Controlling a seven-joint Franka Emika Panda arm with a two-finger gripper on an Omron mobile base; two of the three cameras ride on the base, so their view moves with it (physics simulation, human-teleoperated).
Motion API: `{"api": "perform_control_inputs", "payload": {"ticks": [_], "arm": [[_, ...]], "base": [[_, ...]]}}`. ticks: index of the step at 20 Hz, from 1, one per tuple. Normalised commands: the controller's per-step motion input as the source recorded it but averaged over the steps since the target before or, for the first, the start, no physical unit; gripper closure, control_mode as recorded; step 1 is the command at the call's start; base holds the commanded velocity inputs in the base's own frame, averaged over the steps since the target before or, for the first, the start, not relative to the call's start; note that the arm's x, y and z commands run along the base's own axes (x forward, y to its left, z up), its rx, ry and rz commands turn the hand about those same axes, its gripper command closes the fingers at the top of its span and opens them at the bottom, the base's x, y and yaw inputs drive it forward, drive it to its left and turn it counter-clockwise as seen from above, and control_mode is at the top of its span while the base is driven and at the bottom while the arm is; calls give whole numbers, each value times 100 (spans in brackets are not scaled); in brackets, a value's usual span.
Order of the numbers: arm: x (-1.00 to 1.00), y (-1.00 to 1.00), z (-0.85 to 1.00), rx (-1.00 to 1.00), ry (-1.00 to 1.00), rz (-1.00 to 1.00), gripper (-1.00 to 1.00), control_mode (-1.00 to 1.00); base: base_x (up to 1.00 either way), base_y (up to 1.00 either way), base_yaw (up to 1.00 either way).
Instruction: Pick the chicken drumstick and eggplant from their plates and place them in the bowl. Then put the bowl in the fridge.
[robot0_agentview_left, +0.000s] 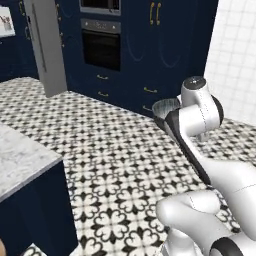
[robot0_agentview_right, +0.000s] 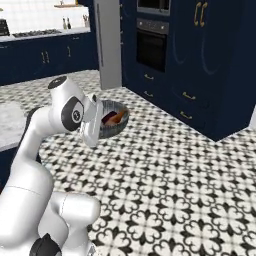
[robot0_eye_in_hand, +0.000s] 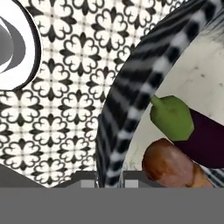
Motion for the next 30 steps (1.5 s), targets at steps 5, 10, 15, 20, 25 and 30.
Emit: {"api": "perform_control_inputs", "payload": {"ticks": [5,10,15,20,25,30], "arm": [[0,0,0,0,0,0,100,100],[0,0,0,0,0,0,100,100],[0,0,0,0,0,0,100,100],[0,0,0,0,0,0,100,100],[0,0,0,0,0,0,100,100],[0,0,0,0,0,0,100,100]], "base": [[100,-100,44],[100,-98,45],[100,-57,61],[100,-72,59],[100,-79,46],[100,-40,31]]}}
